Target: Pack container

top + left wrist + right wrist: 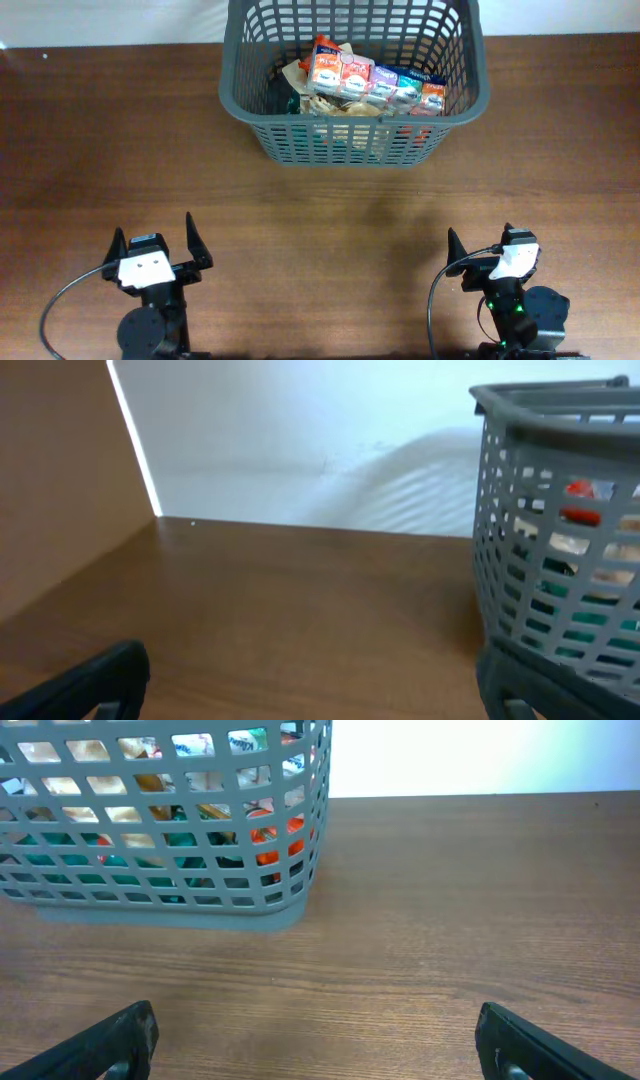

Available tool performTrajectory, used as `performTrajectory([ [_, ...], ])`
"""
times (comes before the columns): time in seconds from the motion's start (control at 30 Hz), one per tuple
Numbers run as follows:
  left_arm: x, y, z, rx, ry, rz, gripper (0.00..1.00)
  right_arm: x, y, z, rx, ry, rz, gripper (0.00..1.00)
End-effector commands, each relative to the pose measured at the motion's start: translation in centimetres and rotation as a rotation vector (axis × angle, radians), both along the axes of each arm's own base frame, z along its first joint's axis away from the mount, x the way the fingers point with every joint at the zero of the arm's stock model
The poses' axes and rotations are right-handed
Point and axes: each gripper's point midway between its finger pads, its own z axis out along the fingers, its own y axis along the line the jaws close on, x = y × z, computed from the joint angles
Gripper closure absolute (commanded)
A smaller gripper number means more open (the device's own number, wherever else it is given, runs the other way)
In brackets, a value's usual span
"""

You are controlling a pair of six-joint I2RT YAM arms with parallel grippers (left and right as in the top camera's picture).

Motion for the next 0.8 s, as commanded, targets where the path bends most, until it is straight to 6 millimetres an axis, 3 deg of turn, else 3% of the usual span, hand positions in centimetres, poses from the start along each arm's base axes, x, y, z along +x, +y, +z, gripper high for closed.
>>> performTrajectory([
  [0.0,0.5,-0.3,-1.6,-0.003,-0.003,-0.016,0.01,0.0,0.2,-0.2,0.002,0.0,0.011,0.01],
  [0.5,1.6,-0.3,-7.1,-0.001,0.026,-0.01,0.01,0.0,0.2,-0.2,0.002,0.0,0.011,0.01],
  [0.77,1.6,-0.3,-7.2,-0.001,0.03,-0.012,0.01,0.0,0.2,-0.2,0.002,0.0,0.011,0.01],
])
